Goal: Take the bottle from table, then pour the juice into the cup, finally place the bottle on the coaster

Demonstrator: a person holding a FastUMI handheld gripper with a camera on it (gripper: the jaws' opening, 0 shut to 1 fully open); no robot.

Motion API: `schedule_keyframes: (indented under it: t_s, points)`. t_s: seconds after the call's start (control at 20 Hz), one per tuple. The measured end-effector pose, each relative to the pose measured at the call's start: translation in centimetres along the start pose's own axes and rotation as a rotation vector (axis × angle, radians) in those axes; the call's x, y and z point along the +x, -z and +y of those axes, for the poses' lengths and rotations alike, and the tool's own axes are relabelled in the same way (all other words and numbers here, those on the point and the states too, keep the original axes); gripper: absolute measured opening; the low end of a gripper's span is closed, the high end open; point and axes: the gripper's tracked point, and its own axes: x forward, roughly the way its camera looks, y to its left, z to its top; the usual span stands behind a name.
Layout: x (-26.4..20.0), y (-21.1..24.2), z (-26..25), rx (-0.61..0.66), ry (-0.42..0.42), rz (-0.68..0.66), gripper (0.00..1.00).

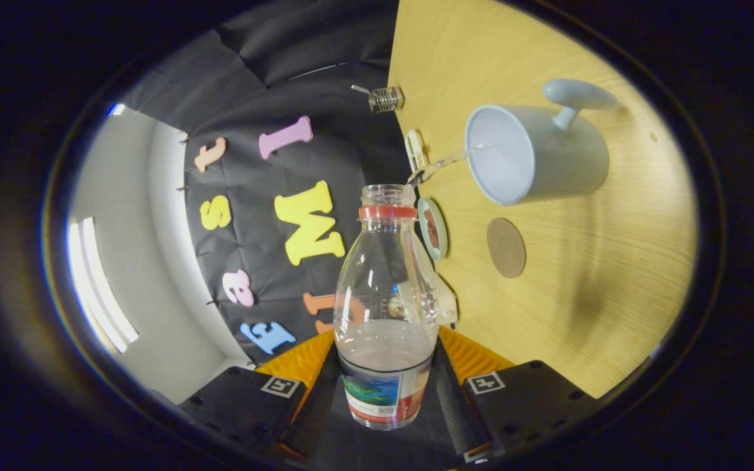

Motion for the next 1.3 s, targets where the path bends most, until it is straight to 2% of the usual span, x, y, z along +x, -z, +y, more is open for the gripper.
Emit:
schedule_keyframes:
  t_s: [1.3]
  points:
    - [-0.1,0.0,4.8,0.271,-0.052,0.021,0.77]
